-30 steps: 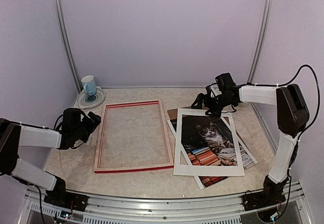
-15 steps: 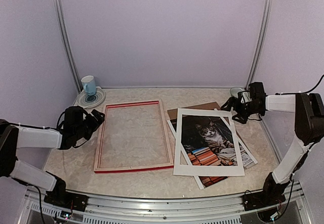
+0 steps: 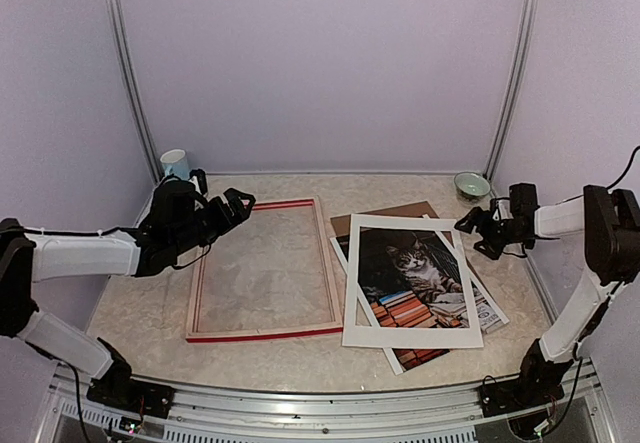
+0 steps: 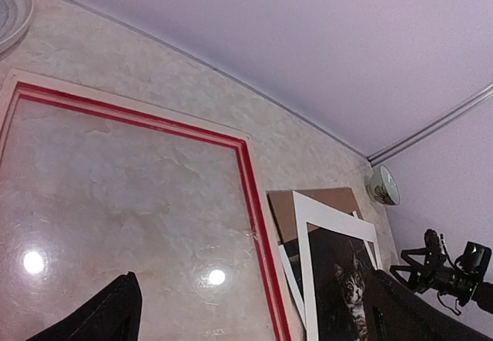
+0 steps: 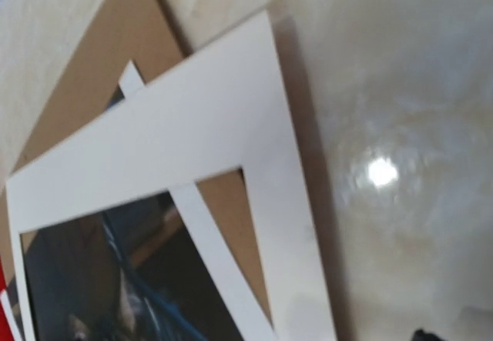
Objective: Put the photo into the frame
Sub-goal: Place the glass panel at the frame body, then pick up the mat board from the photo.
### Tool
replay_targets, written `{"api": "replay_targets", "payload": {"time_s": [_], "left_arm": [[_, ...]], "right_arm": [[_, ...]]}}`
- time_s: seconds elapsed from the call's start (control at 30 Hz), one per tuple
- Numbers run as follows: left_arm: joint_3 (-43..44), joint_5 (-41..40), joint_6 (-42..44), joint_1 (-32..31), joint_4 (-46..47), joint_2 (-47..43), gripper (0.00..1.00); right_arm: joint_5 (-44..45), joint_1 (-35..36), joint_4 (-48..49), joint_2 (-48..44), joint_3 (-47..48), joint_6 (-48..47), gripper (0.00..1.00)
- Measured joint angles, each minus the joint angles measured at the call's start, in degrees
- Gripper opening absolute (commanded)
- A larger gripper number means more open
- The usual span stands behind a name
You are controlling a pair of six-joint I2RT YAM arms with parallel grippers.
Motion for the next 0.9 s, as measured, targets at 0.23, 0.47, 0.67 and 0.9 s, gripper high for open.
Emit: {"api": "replay_targets", "payload": {"time_s": [0.23,0.47,0.67,0.9], "left_arm": [[7.82,1.81,3.34,-6.71,0.11,7.37,0.99],[9.16,3.67,4.15,-10.05,-0.35,12.92,0.99],[9.16,4.15,4.26,-10.27,-0.85,13.38,0.99],[9.16,4.31,4.33,-10.27,-0.83,13.38,0.99]], "right_arm": [[-1.75,-0.46,7.56,2.47,-0.55,1.4,0.91],[-5.7,-1.68,17.27,8.26,-1.68,2.16,0.88],[-9.77,-2.29,24.22,11.21,-2.05,3.02,0.87],[-13.77,-3.17,26.23,13.79,-0.55,4.07,0.84]]}}
